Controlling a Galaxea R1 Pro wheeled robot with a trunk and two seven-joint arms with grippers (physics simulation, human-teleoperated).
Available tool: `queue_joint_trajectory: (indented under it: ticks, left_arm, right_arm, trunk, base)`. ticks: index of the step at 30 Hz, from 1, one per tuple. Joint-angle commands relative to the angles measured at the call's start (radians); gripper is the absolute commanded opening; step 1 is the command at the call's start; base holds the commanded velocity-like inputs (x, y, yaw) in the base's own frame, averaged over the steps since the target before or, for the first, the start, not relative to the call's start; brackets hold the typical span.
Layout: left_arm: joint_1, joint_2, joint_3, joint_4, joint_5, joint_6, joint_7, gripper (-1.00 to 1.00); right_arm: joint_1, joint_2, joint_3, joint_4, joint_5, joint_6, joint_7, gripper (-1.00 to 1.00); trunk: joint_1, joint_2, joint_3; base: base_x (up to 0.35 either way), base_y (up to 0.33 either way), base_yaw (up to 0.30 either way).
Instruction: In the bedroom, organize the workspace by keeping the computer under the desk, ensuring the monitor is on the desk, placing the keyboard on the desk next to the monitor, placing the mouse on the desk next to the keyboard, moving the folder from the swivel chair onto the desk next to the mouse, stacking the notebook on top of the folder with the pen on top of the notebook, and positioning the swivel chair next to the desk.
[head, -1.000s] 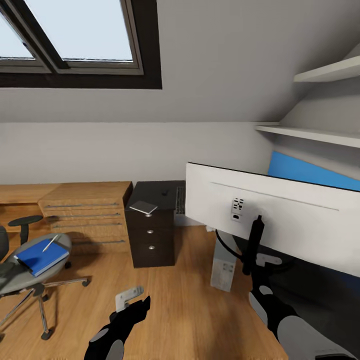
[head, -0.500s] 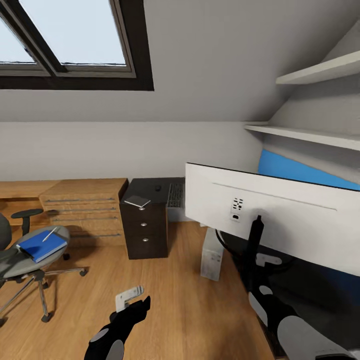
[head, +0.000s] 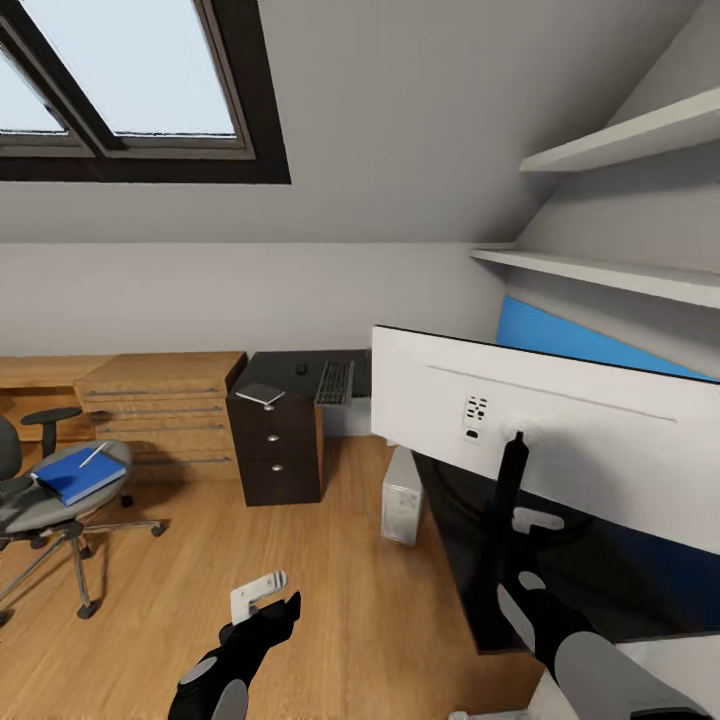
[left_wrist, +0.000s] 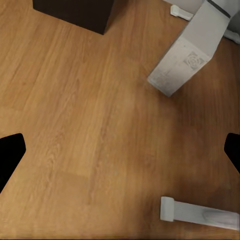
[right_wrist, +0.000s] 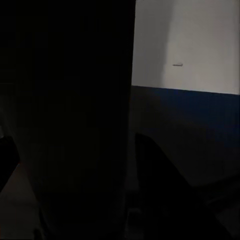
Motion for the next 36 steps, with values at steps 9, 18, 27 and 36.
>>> queue_joint_trajectory:
  ticks: [9, 18, 27, 36]
  left_arm:
    - [0.0, 0.0, 0.0, -0.001, 0.012, 0.003, 0.009, 1.0]
    - [0.0, 0.0, 0.002, -0.001, 0.012, 0.002, 0.009, 1.0]
    - [-0.001, 0.0, 0.001, -0.001, 0.011, 0.002, 0.009, 1.0]
    - [0.0, 0.0, 0.001, -0.001, 0.011, 0.002, 0.009, 1.0]
  right_arm:
    - [-0.001, -0.001, 0.011, -0.002, 0.003, -0.002, -0.003, -1.0]
    - [-0.001, -0.001, 0.012, -0.001, 0.003, -0.002, -0.002, -1.0]
    - [-0.001, -0.001, 0.012, -0.001, 0.003, -0.001, -0.002, 1.0]
    - [-0.001, -0.001, 0.012, -0.001, 0.003, -0.001, -0.002, 1.0]
  trunk:
    - [0.0, -0.001, -0.001]
    - [0.0, -0.001, -0.001]
    - [0.0, -0.001, -0.001]
    - [0.0, -0.001, -0.001]
  base:
    - [-0.272, -0.057, 0.0]
    - [-0.029, -0.002, 0.0]
    - [-0.001, 0.0, 0.0]
    - [0.0, 0.0, 0.0]
